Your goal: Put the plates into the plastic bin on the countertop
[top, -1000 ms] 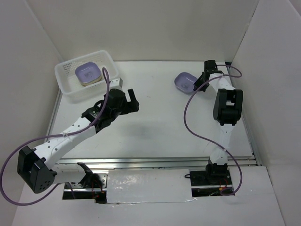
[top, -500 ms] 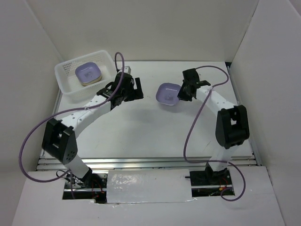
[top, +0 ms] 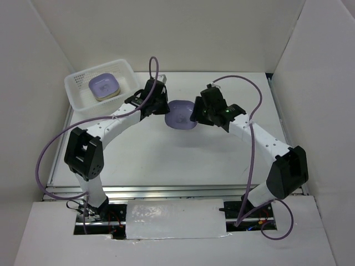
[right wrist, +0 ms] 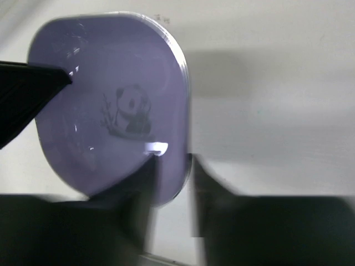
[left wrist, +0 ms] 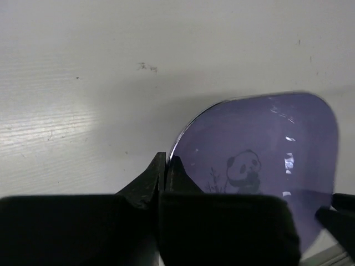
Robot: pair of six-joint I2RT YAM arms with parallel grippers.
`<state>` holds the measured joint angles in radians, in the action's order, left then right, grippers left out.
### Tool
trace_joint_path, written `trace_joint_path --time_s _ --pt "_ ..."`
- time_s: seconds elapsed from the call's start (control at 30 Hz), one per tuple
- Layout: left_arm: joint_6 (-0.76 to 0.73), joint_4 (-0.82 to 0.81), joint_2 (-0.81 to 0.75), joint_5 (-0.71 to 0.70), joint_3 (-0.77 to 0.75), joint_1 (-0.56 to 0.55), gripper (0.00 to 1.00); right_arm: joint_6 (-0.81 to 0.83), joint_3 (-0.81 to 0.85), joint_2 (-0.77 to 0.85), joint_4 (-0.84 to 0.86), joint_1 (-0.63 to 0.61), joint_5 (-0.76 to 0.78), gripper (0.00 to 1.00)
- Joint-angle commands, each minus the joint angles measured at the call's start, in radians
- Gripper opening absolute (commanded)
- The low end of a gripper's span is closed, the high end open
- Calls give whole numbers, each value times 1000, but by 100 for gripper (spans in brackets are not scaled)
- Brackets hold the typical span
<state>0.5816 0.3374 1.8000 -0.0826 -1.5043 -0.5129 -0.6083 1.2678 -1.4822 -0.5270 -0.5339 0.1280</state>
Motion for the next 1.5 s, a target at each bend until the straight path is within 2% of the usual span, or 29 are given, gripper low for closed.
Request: trace_joint_path --time_s 0.0,0.03,0.1,0.13,0.3,0.33,0.43,0.63,0.8,0.83,0.9,0.97,1.03,1.13,1.17,1.23,1.27,1.33,1.37,1.43,1.47 --pt "-16 34 2 -52 -27 16 0 2 33 50 19 -11 30 78" --pt "-3 49 -13 -90 -31 39 0 -4 28 51 10 -5 45 100" --pt "39 72 -24 -140 -56 88 0 -5 -1 86 11 8 55 100" --pt "58 89 -36 -172 -68 159 0 -5 -54 103 22 23 45 100" --pt "159 -3 -16 -240 -88 382 0 -10 -217 198 117 57 -34 100" --pt "162 -21 24 -186 -112 452 0 -10 -260 206 139 60 -56 100" --pt "136 -106 119 -85 -190 566 0 -10 -343 235 171 57 -91 100" --pt "35 -118 295 -55 -410 686 0 5 -441 252 223 54 -123 100" --pt "-3 -32 439 -45 -633 748 0 33 -441 243 194 9 -116 100" --pt "-12 -18 453 -52 -660 745 11 30 -443 250 185 0 -108 100" --pt "-26 38 493 -91 -729 738 99 32 -443 286 176 -29 -116 100" --pt "-28 67 489 -114 -749 729 99 28 -415 328 150 -47 -90 100" --pt "-19 87 446 -129 -731 722 99 31 -365 397 90 -80 -53 100" --pt "1 159 287 -193 -689 696 99 33 -308 517 0 -130 68 100" --pt "1 184 184 -203 -665 677 99 38 -268 549 -22 -146 103 100" --pt "-8 274 77 -271 -649 640 99 48 -228 647 -83 -188 200 100" --pt "-14 305 -29 -278 -637 598 99 62 -185 675 -106 -201 223 100" --pt "-5 388 -135 -234 -608 577 99 93 -115 747 -174 -231 278 100" --pt "-3 406 -254 -212 -547 561 99 103 -87 766 -194 -241 288 100" --pt "-44 397 -394 -159 -444 535 99 119 -4 810 -269 -264 315 100" --pt "-55 375 -541 -149 -327 521 99 128 19 819 -293 -270 318 100"
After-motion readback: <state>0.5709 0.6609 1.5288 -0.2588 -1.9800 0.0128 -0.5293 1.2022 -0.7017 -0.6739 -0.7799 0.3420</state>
